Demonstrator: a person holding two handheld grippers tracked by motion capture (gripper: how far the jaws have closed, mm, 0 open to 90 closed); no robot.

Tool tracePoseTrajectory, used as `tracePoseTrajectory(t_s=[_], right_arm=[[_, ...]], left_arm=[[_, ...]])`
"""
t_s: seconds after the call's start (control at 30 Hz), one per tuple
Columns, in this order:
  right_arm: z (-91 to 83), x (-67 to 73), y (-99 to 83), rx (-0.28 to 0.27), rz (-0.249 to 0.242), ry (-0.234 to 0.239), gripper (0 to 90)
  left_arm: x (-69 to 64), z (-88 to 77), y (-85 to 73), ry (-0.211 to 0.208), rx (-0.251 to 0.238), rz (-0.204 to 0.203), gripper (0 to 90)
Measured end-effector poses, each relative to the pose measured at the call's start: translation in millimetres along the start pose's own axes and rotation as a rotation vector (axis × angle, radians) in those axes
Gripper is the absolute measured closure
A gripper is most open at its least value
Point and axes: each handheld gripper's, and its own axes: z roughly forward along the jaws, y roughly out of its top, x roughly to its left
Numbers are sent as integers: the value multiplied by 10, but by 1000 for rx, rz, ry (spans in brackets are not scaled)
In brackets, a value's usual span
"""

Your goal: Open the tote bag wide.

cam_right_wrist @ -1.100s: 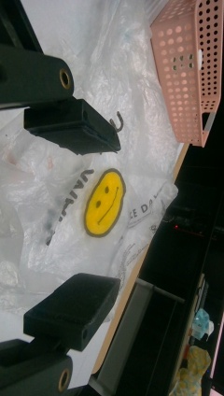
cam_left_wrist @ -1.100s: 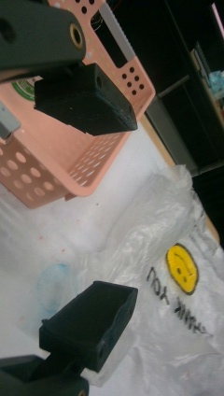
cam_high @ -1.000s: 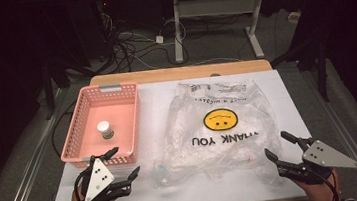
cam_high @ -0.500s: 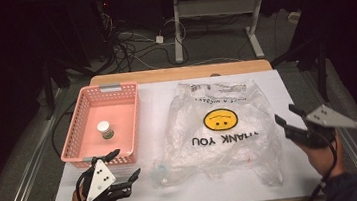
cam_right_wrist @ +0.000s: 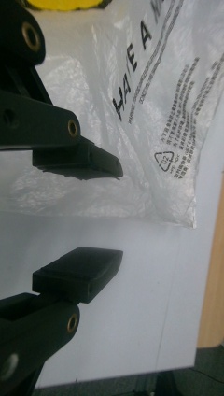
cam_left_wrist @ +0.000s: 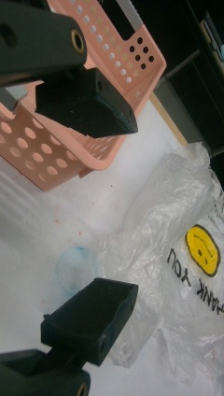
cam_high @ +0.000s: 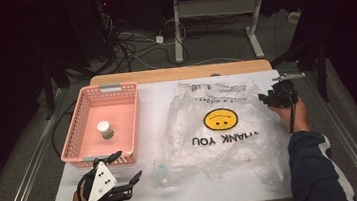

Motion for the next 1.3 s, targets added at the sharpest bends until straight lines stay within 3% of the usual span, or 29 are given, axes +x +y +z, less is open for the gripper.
tracePoseTrajectory(t_s=[0.07, 0.13, 0.2, 0.23, 0.27, 0.33, 0.37, 0.5, 0.6, 0.67, 0.7, 0.73, 0.8, 0.87, 1.0, 1.07, 1.13, 1.17, 1.23, 1.3], right_arm=[[102, 7, 2, 31, 2, -3, 602], [187, 34, -3, 55, 19, 32, 722], [264, 93, -17, 89, 8, 30, 793], [264, 93, -17, 89, 8, 30, 793], [273, 135, -22, 83, -7, 8, 887], [254, 141, -18, 99, -21, -8, 900], [236, 139, -17, 110, -26, -38, 900], [117, 40, -85, 115, 13, -180, 900], [-37, -115, -194, 95, 116, -253, 900], [-163, -204, -274, 73, 156, -307, 900], [-227, -252, -312, 65, 186, -312, 900], [-227, -252, -312, 65, 186, -312, 900], [-416, -305, -407, 37, 213, -320, 900], [-517, -302, -482, 3, 224, -272, 900], [-670, -228, -606, -11, 202, -244, 900], [-770, -201, -713, -20, 185, -205, 806], [-842, -160, -692, -24, 140, -230, 751], [-842, -160, -692, -24, 140, -230, 751], [-971, -65, -647, -84, 78, -236, 627], [-1057, 16, -613, -133, 32, -231, 613]], left_arm=[[4, 12, -4, -4, 6, 2, 194], [1, 14, -8, -5, 9, 6, 194], [-1, 15, -11, -5, 10, 9, 201], [-1, 15, -11, -5, 10, 9, 201], [2, 18, -13, -4, 12, 8, 201], [3, 23, -14, -5, 17, 6, 208], [3, 23, -14, -5, 17, 6, 214], [18, 29, -14, 3, 23, 7, 213], [47, 12, -14, 12, 15, -3, 214], [55, 5, -15, 15, 12, -7, 214], [62, -3, -15, 16, 9, -11, 214], [67, -9, -15, 17, 8, -11, 214], [70, -21, -15, 18, 4, -13, 214], [67, -27, -12, 18, 4, -10, 214], [58, -43, -9, 21, 6, -7, 213], [62, -44, -12, 19, 8, -14, 210], [62, -41, -12, 20, 10, -17, 210], [63, -38, -11, 20, 14, -15, 210], [65, -32, -14, 18, 20, -13, 210], [71, -20, -22, 16, 26, -15, 210]])
